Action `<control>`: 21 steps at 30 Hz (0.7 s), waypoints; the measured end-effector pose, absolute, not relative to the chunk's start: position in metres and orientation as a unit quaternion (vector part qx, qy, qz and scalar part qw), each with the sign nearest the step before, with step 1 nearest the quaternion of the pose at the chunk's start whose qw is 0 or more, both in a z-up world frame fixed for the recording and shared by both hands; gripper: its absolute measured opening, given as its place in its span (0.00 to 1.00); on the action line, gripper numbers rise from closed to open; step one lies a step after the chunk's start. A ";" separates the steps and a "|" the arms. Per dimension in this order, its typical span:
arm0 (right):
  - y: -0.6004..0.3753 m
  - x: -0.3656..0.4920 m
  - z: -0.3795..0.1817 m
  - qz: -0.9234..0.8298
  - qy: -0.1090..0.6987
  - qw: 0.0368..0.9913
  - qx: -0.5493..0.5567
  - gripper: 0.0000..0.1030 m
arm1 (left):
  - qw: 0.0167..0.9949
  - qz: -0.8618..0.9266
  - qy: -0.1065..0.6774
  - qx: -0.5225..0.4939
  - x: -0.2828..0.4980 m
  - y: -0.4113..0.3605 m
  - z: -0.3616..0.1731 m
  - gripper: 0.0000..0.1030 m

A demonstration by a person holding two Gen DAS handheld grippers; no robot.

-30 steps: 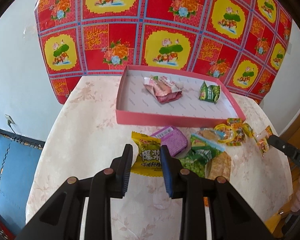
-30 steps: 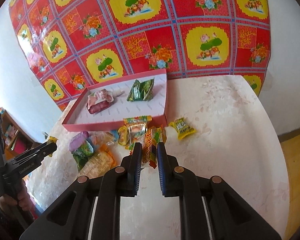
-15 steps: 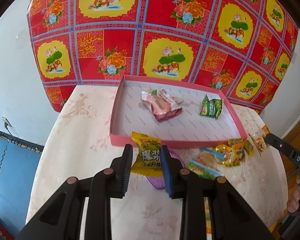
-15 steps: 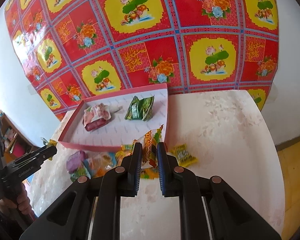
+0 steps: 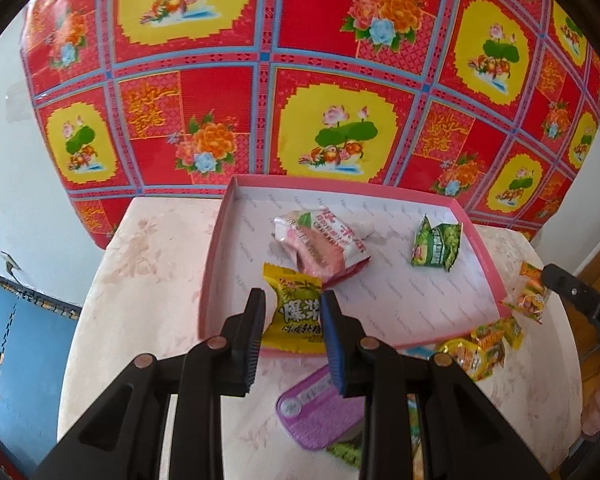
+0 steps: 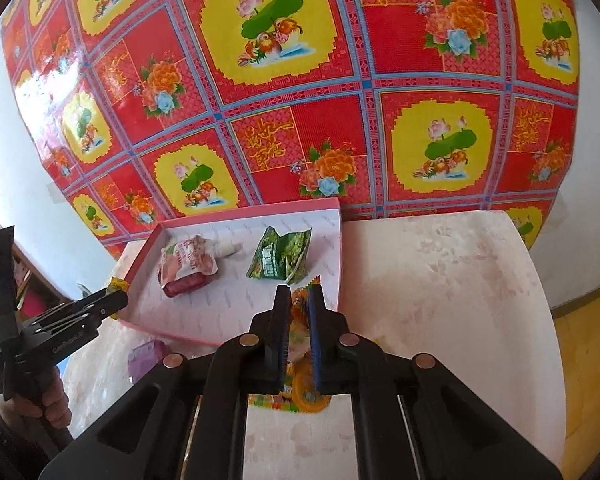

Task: Organize snacks
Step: 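Carry the yellow packet in the left tool while the right tool carries the candy stick over the box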

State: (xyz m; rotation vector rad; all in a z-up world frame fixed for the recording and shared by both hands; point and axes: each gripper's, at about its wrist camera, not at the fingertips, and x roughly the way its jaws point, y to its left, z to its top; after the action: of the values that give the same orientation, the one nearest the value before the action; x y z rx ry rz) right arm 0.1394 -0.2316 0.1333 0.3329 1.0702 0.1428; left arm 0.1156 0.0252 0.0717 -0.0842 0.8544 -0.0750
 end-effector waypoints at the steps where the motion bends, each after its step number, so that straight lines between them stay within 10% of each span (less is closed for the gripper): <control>1: -0.230 0.142 0.131 0.069 0.508 0.844 0.158 0.10 | 0.908 -0.037 0.416 -0.040 0.119 0.024 0.071 0.28; 21: -0.218 0.184 0.086 0.072 0.518 0.836 0.166 0.09 | 0.893 -0.040 0.447 -0.026 0.161 0.015 0.038 0.27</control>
State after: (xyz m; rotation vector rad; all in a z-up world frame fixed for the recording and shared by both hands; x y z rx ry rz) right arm 0.1842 -0.2177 0.0862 0.3518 1.0966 0.1534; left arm 0.1615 0.0148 0.0382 -0.0547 0.9264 -0.0823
